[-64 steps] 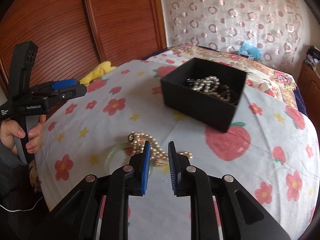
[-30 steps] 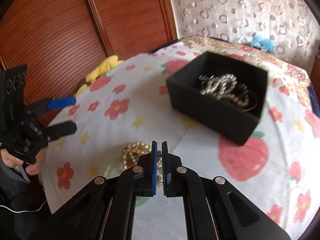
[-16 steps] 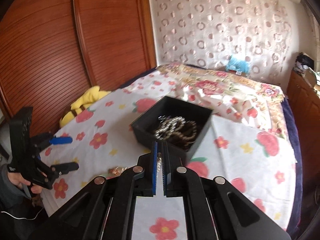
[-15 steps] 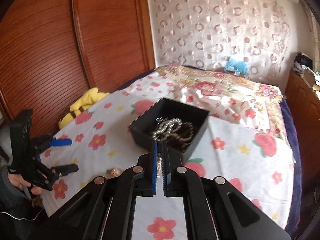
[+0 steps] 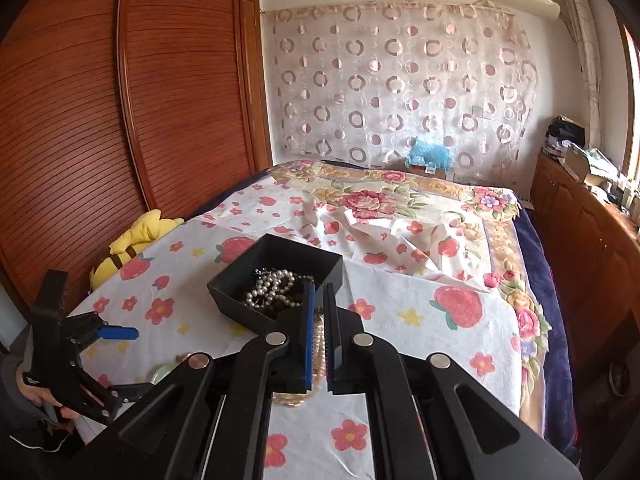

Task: Organize jewelry
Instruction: 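Lift the gold chain with the right tool while the left tool grasps the jade bangle, then lower the gold chain into the box with the right tool while the left tool carries the bangle over it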

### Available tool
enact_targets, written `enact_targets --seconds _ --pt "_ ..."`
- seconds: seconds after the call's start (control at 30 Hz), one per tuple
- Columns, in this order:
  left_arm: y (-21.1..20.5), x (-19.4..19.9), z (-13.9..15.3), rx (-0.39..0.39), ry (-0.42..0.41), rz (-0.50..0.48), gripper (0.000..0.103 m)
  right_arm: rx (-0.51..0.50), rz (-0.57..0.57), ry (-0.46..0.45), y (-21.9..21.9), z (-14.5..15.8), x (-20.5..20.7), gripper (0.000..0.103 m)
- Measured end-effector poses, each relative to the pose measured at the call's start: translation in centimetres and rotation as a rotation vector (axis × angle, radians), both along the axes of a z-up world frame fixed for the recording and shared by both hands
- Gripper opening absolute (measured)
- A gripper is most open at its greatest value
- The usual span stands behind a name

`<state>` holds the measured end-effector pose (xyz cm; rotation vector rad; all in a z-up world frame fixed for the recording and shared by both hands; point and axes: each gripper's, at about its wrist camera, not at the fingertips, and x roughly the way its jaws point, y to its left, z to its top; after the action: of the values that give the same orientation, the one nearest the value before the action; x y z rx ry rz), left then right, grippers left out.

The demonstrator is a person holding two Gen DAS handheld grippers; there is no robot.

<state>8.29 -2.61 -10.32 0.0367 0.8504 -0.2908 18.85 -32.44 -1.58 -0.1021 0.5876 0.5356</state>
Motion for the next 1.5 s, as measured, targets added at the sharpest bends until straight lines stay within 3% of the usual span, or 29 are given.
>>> enact_targets --seconds 0.3,0.53,0.6,0.67,0.7,0.93,1.5 --pt "-2.8 1.0 -1.4 0.068 0.074 -0.059 0.093 -0.018 0.013 0.045 0.6 -2.0 -0.2 0.005" --pt "-4.2 0.9 -2.0 0.129 0.079 -0.079 0.093 -0.029 0.034 0.061 1.6 -2.7 -0.7 0.005" --pt "-4.2 0.6 -2.0 0.129 0.069 -0.084 0.087 -0.023 0.039 0.066 1.7 -2.7 -0.7 0.005" --pt "-4.3 0.3 -1.7 0.123 0.055 -0.095 0.071 -0.017 0.045 0.068 1.8 -2.6 -0.7 0.005" --pt "-4.3 0.1 -1.6 0.123 0.051 -0.096 0.069 -0.019 0.047 0.066 1.9 -2.5 -0.8 0.005" --pt "-2.7 -0.9 0.1 0.034 0.016 -0.089 0.069 -0.014 0.059 0.041 2.5 -1.2 -1.1 0.005" --pt "1.5 1.2 6.0 -0.036 -0.119 -0.006 0.069 -0.001 0.097 -0.042 4.1 4.5 -0.2 0.005"
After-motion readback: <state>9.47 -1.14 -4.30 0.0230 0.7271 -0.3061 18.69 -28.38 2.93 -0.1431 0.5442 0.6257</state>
